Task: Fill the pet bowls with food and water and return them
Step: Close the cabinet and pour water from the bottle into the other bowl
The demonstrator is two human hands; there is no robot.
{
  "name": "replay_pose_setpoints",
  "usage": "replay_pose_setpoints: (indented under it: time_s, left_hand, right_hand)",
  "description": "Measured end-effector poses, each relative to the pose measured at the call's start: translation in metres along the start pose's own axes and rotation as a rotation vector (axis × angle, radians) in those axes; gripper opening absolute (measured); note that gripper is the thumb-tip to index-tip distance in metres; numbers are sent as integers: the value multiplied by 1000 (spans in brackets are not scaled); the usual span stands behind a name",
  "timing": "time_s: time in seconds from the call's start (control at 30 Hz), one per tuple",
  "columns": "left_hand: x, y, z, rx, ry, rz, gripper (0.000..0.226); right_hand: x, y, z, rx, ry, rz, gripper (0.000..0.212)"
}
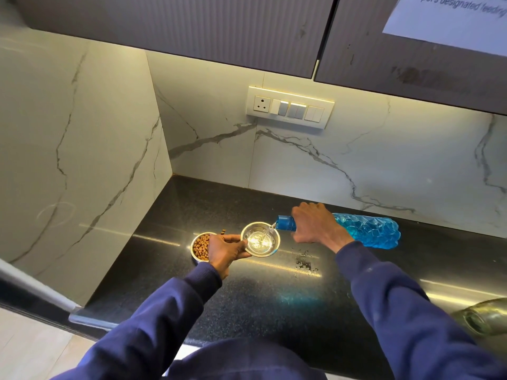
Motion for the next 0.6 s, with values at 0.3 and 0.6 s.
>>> replay_pose_setpoints:
  time_s: [0.3,0.6]
  left_hand:
    - [2,-3,1,11,-1,-26,20]
    - [0,-6,2,-10,-74,-27,9]
  right_hand:
    - [-3,3,7,-68,-51,158,45]
    - [-25,-6,4,-163,-275,640,26]
Point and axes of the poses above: each hand's wrist, its own z-axis towards the middle knuckle, its own y-axis out of the back of the hand, x = y × z, the point moved 9 cm from there along z, towards the middle knuckle, and after that the axes turned 15 degrees about -z, right-handed, at the moved point
